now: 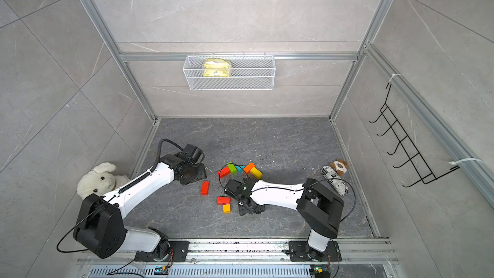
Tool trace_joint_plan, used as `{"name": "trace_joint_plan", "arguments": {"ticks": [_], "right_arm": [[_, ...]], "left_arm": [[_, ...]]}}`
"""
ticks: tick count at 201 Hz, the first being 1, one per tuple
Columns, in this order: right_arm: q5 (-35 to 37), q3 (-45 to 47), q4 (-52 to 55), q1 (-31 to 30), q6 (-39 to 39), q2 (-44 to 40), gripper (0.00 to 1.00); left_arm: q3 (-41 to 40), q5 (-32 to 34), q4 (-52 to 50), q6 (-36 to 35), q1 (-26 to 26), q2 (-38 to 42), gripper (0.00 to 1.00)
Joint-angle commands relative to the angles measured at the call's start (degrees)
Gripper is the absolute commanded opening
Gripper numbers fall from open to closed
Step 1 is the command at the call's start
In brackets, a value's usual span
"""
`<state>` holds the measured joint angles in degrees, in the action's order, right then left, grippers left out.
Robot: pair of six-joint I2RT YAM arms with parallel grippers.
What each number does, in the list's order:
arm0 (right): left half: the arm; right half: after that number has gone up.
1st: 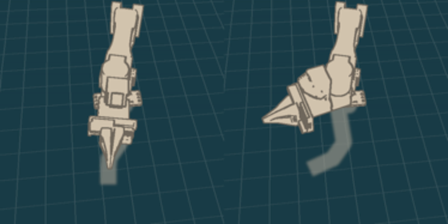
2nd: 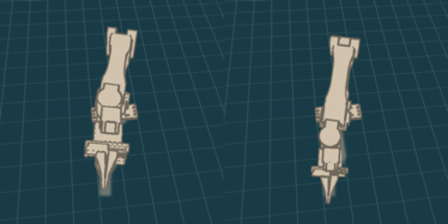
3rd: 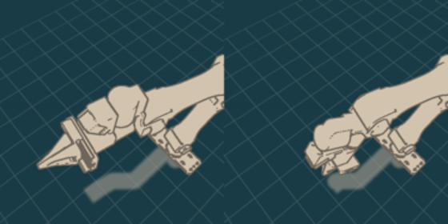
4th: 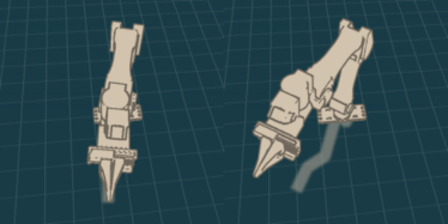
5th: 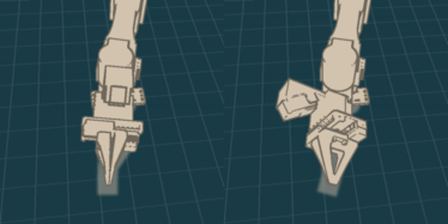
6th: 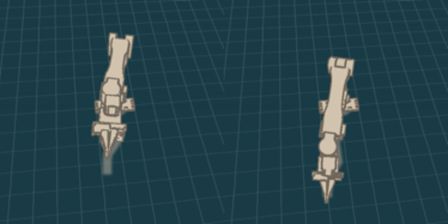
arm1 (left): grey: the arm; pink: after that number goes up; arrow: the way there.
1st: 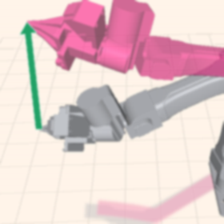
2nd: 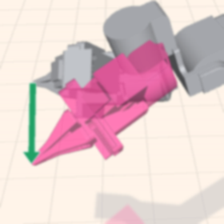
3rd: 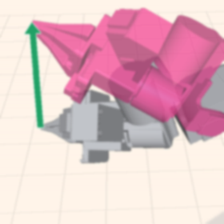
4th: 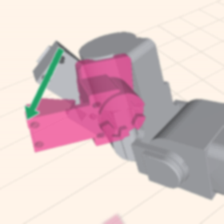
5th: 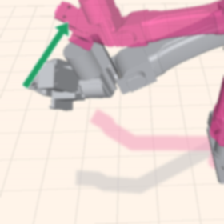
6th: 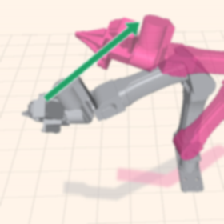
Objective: Assemble a heart with building blocks
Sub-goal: Pick up the building block from the center of the board, then assemble the building block at the center of the board.
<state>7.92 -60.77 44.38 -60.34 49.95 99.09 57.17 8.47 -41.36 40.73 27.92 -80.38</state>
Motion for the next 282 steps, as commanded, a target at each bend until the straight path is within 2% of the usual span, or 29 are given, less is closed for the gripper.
{"name": "trace_joint_plan", "arguments": {"ticks": [1,14,26,37,48,63,96,133,149,160,168,206,222,237,254,282], "right_arm": [[-0.5,-0.8,-1.5,1.2,-0.4,1.2,0.66],[-0.6,-1.1,-1.5,1.2,-0.9,1.2,0.56],[-0.4,-1.5,-1.1,1.3,-1.7,1.2,0.36],[0.3,-2.5,-0.2,1.3,-2.9,1.7,0.23],[0.8,-3.7,0.3,1.4,-5.3,2.1,0.15],[0.3,-5.5,-0.8,1.4,-10.8,2.2,0.09],[-6.0,-17.0,-2.1,1.3,-26.6,8.3,0.08],[-5.4,-30.7,1.4,1.5,-30.4,20.7,0.06],[-3.6,-34.0,2.4,1.6,-29.8,23.6,0.15],[-2.5,-35.2,2.9,1.6,-29.2,24.5,0.31],[-2.4,-35.3,2.9,1.7,-29.0,24.4,0.38],[-4.0,-30.8,0.7,1.8,-27.7,21.5,0.49],[-4.2,-29.4,-0.1,1.9,-27.6,21.0,0.47],[-3.9,-28.5,-1.0,2.3,-27.3,20.5,0.33],[-4.0,-28.8,-1.5,3.4,-27.8,20.4,0.23],[-5.4,-30.6,-1.4,5.2,-29.9,21.0,0.18]], "left_arm": [[1.1,-1.3,0.7,-1.9,-0.2,0.3,0.64],[1.4,-1.3,0.7,-2.2,-0.3,0.1,0.64],[1.5,-1.3,0.7,-2.4,-0.3,-0.1,0.64],[1.7,-1.3,0.7,-2.4,-0.4,-0.5,0.63],[1.7,-1.4,0.8,-2.3,-0.3,-0.8,0.63],[1.4,-1.4,1.2,-1.9,-0.4,-1.0,0.62],[-2.0,-2.5,4.1,0.8,-1.7,-0.2,0.61],[-5.8,-4.2,6.4,3.4,-3.5,1.6,0.6],[-6.6,-4.3,6.6,3.7,-3.8,2.3,0.6],[-6.8,-4.2,6.5,3.6,-3.9,2.5,0.6],[-7.0,-4.3,6.4,3.4,-4.1,2.5,0.6],[-7.8,-4.3,6.4,2.8,-4.9,2.6,0.6],[-7.9,-4.3,6.3,2.6,-5.4,2.8,0.6],[-8.0,-4.3,6.2,2.3,-5.8,2.9,0.6],[-7.9,-4.3,6.2,2.3,-5.9,3.0,0.6],[-7.9,-4.5,6.5,2.3,-6.0,2.7,0.6]]}}
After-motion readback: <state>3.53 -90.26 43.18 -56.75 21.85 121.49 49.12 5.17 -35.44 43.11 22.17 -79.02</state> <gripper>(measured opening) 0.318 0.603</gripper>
